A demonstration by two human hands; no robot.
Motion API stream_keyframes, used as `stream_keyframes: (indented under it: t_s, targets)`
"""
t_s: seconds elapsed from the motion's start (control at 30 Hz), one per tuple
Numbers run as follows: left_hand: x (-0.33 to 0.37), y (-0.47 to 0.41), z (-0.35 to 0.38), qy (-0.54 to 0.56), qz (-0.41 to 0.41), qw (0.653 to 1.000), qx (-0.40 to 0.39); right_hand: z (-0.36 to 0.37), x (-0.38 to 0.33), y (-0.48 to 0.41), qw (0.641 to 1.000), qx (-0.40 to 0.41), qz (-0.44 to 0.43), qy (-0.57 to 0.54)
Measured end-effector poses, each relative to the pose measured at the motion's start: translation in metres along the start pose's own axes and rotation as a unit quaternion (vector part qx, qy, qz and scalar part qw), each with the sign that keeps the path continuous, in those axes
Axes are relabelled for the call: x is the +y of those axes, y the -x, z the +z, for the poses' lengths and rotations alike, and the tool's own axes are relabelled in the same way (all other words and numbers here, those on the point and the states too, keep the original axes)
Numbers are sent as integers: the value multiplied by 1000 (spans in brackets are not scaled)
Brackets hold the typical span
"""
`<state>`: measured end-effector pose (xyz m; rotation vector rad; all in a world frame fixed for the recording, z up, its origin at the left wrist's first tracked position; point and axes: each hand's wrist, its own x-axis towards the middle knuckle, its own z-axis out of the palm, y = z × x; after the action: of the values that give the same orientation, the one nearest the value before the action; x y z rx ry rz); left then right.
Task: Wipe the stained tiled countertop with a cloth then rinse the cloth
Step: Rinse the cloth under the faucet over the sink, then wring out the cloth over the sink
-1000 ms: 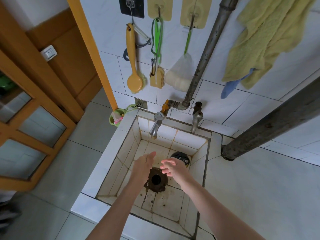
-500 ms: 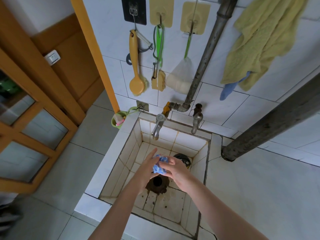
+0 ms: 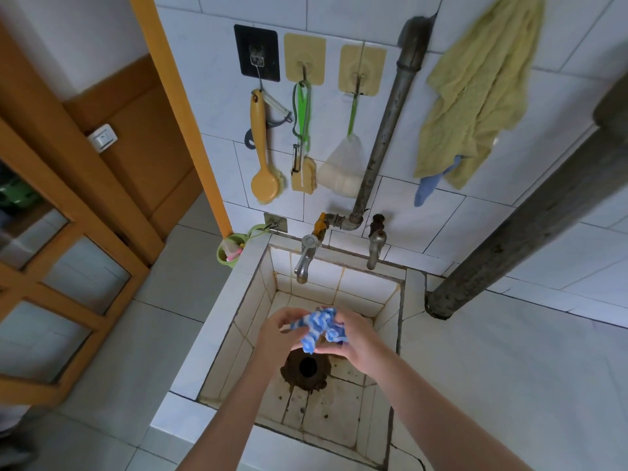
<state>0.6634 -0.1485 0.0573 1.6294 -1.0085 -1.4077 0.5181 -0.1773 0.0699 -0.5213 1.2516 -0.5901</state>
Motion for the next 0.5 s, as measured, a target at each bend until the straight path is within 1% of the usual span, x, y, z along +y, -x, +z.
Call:
stream_keyframes:
  t_s: [0.07, 0.13, 0.2, 0.33, 0.43, 0.5]
  targets:
    - [3, 4, 0, -3, 7, 1000, 2, -2, -3, 7, 999, -40, -5, 8]
    - [6, 8, 0, -1, 2, 1000, 2, -5, -2, 11, 996, -55, -35, 66]
    - [10, 12, 0, 4, -5, 1000, -9, -7, -2, 16, 992, -35, -61, 107]
    - [14, 16, -1, 2, -3, 1000, -17, -12, -6, 20, 991, 25, -67, 113]
    - [17, 15, -4, 33, -33, 999, -26, -12, -9, 23, 990, 28, -75, 112]
    - [22, 15, -4, 45, -49, 997, -43, -12, -13, 29, 989, 22, -102, 106]
